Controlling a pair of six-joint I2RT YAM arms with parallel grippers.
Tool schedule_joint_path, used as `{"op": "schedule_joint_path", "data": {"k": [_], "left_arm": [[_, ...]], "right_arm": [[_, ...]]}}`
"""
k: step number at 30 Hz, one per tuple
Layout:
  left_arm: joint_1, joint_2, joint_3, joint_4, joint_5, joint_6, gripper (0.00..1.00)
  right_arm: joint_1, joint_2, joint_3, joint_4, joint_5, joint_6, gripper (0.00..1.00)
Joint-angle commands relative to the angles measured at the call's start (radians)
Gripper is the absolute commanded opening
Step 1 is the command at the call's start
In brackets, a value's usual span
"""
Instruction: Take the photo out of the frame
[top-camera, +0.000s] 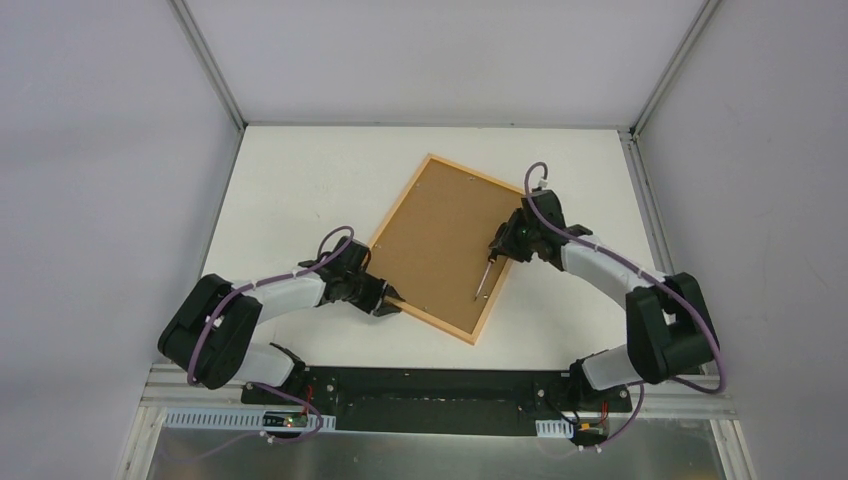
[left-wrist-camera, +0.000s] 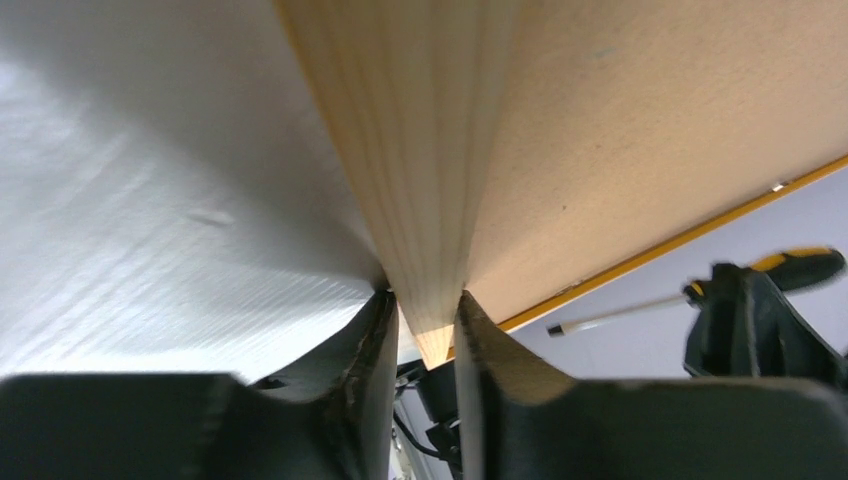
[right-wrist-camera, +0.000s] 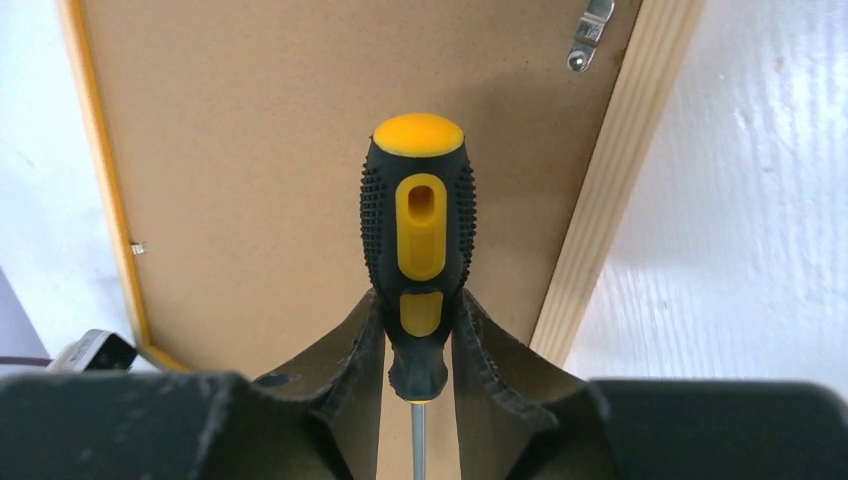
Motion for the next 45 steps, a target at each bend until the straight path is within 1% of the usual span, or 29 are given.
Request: {"op": "schedule_joint_path", "data": {"k": [1,4,7,8,11,13,15,17,19,21,24,25,28,33,38,39,40,41,42,44,45], "left_arm": [[-0.003,-0.031,-0.01,-0.222,-0.009,0.112,0.45],[-0.003,-0.117,0.028,-0.29,-0.012,0.181,0.65],[-0.003,-0.222,0.092,-0.344,-0.039,0.272,0.82],[-0.003,-0.251,0.116,-0.357,-0.049,0.313,0.84],[-0.012,-0.308,0.203,-0.341,-0.04,0.463,0.85],[-0.047,-0.327,0.286,-0.317,-0.03,0.592,0.86],[-0.097,-0.342,0.346,-0.281,-0.02,0.677,0.88],[-0.133,-0.344,0.365,-0.199,0.02,0.711,0.9],[-0.16,-0.32,0.371,-0.127,0.066,0.715,0.92],[-0.2,-0.276,0.395,-0.112,0.098,0.744,0.96],[-0.273,-0.219,0.435,-0.111,0.095,0.777,0.95],[-0.291,-0.199,0.443,-0.112,0.09,0.78,0.93],[-0.332,-0.15,0.467,-0.112,0.094,0.794,0.84],[-0.388,-0.121,0.483,-0.11,0.094,0.811,0.73],[-0.412,-0.086,0.489,-0.108,0.139,0.826,0.54],[-0.413,-0.083,0.487,-0.108,0.143,0.832,0.47],[-0.414,-0.083,0.482,-0.11,0.143,0.836,0.37],[-0.414,-0.086,0.476,-0.11,0.138,0.842,0.26],[-0.414,-0.091,0.471,-0.113,0.13,0.85,0.1],[-0.413,-0.119,0.458,-0.126,0.102,0.887,0.0],[-0.412,-0.136,0.454,-0.139,0.086,0.908,0.0]], "right_arm": [[0.007,-0.176,0.084,-0.152,0.032,-0.036,0.0],[0.012,-0.253,0.088,-0.256,0.013,-0.075,0.0],[0.016,-0.269,0.115,-0.358,-0.061,-0.076,0.0],[0.025,-0.275,0.117,-0.369,-0.081,-0.069,0.0],[0.048,-0.276,0.14,-0.41,-0.146,-0.03,0.0],[0.085,-0.265,0.172,-0.446,-0.154,0.008,0.0],[0.126,-0.26,0.188,-0.448,-0.16,0.061,0.0],[0.164,-0.259,0.193,-0.43,-0.156,0.14,0.0],[0.196,-0.254,0.202,-0.418,-0.15,0.208,0.0],[0.227,-0.255,0.211,-0.422,-0.123,0.273,0.0],[0.262,-0.257,0.216,-0.405,-0.125,0.34,0.0],[0.274,-0.257,0.217,-0.4,-0.129,0.355,0.0],[0.304,-0.265,0.217,-0.395,-0.122,0.386,0.0],[0.33,-0.295,0.203,-0.386,-0.105,0.411,0.0],[0.342,-0.317,0.194,-0.369,-0.1,0.429,0.0],[0.343,-0.319,0.195,-0.37,-0.099,0.429,0.0],[0.344,-0.321,0.199,-0.374,-0.099,0.426,0.0],[0.344,-0.323,0.203,-0.376,-0.099,0.422,0.0],[0.345,-0.325,0.206,-0.376,-0.102,0.413,0.0],[0.344,-0.332,0.215,-0.377,-0.115,0.369,0.0],[0.344,-0.335,0.221,-0.383,-0.124,0.324,0.12]]}}
